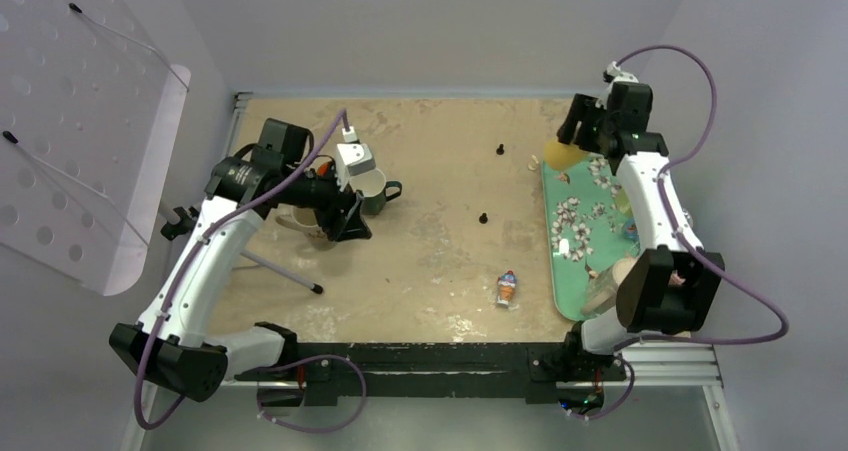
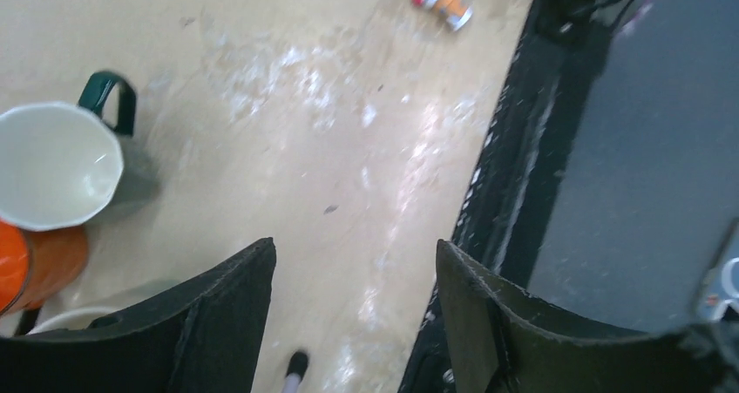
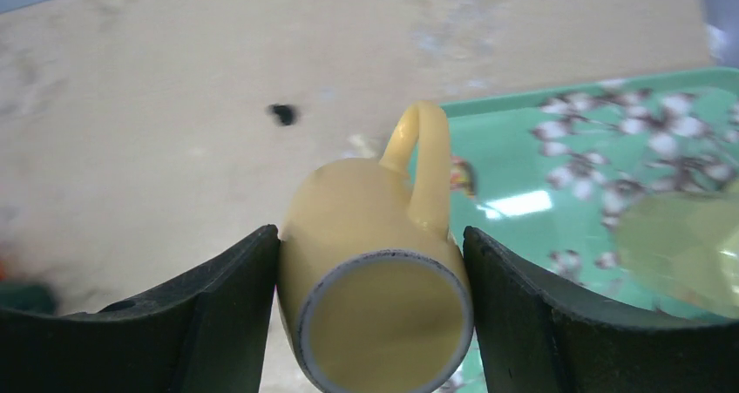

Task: Turn the mug right side up

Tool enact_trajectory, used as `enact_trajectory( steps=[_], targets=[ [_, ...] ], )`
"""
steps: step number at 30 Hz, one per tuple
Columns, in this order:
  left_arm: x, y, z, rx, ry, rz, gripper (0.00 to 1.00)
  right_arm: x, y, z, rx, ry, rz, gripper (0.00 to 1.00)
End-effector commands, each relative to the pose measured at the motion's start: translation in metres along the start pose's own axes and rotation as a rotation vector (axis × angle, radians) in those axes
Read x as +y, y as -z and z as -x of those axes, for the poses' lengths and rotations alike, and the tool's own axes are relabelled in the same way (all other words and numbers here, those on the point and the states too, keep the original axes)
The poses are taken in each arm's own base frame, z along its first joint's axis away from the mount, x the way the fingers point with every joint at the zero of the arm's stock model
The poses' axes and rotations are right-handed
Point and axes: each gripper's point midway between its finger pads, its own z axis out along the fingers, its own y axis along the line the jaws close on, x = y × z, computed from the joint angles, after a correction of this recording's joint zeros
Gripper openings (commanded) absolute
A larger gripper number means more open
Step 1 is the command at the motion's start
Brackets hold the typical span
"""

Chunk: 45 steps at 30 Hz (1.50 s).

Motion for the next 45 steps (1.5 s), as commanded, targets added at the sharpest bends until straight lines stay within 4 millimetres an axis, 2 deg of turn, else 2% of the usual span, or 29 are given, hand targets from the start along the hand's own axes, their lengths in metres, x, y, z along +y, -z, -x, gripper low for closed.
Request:
enact_trajectory(
  steps=[1,2,5,7,9,11,14,17,22,25,29,31,32,33,34,36,37,38,39,41,45],
  targets=[
    [-0.038,0.016,0.076,-0.328,0.064,-0.242,0.73,0.101,0.071,0.054,-0.237,-0.008,0.384,0.0],
    [-0.042,0.018,0.086,-0.366,0.085,-0.275,0.74,0.124,0.086,0.051,-0.243,-0.009,0.461,0.0],
    [-0.045,0.024,0.113,-0.469,0.154,-0.345,0.76,0.171,0.129,0.054,-0.302,-0.003,0.621,0.0],
    [-0.042,0.024,0.128,-0.513,0.214,-0.38,0.78,0.199,0.169,0.056,-0.356,-0.018,0.778,0.0],
    [-0.035,0.021,0.141,-0.529,0.298,-0.419,0.79,0.221,0.205,0.054,-0.392,-0.05,0.944,0.0],
    [-0.025,0.016,0.151,-0.528,0.371,-0.449,0.8,0.235,0.229,0.049,-0.399,-0.072,1.04,0.0],
    [-0.021,0.015,0.167,-0.546,0.435,-0.531,0.81,0.253,0.255,0.042,-0.407,-0.086,1.127,0.0],
    [-0.021,0.021,0.179,-0.622,0.403,-0.571,0.81,0.268,0.272,0.035,-0.399,-0.111,1.215,0.0],
    [-0.024,0.023,0.189,-0.658,0.404,-0.586,0.8,0.291,0.288,0.03,-0.395,-0.125,1.286,0.0],
    [-0.028,0.026,0.192,-0.672,0.398,-0.6,0.76,0.307,0.29,0.024,-0.367,-0.127,1.33,0.0],
    [-0.027,0.015,0.19,-0.625,0.454,-0.614,0.57,0.328,0.293,0.013,-0.331,-0.119,1.378,0.0],
    [-0.029,0.016,0.189,-0.619,0.449,-0.632,0.32,0.335,0.289,0.008,-0.318,-0.124,1.388,0.0],
    [-0.03,0.017,0.189,-0.619,0.435,-0.634,0.08,0.337,0.285,0.005,-0.301,-0.121,1.385,0.0],
    [-0.029,0.018,0.188,-0.616,0.428,-0.624,0.0,0.338,0.279,0.001,-0.284,-0.113,1.371,0.0],
    [-0.026,0.017,0.184,-0.592,0.441,-0.601,0.0,0.338,0.275,-0.002,-0.269,-0.099,1.357,0.05],
    [-0.02,0.01,0.17,-0.537,0.42,-0.491,0.0,0.328,0.253,-0.002,-0.262,-0.081,1.228,0.48],
    [-0.012,0.002,0.153,-0.48,0.413,-0.375,0.0,0.318,0.243,0.001,-0.278,-0.077,1.138,0.68],
    [-0.009,0.0,0.141,-0.433,0.347,-0.262,0.0,0.305,0.233,0.006,-0.299,-0.071,1.04,0.81],
    [-0.002,-0.004,0.128,-0.384,0.274,-0.157,0.0,0.288,0.223,0.012,-0.327,-0.073,0.936,0.87],
    [0.012,-0.008,0.1,-0.275,0.152,0.004,0.0,0.247,0.208,0.023,-0.37,-0.072,0.74,0.91],
    [0.017,-0.013,0.034,0.016,0.019,0.087,0.0,0.153,0.166,0.03,-0.396,-0.083,0.345,0.93]
  ],
)
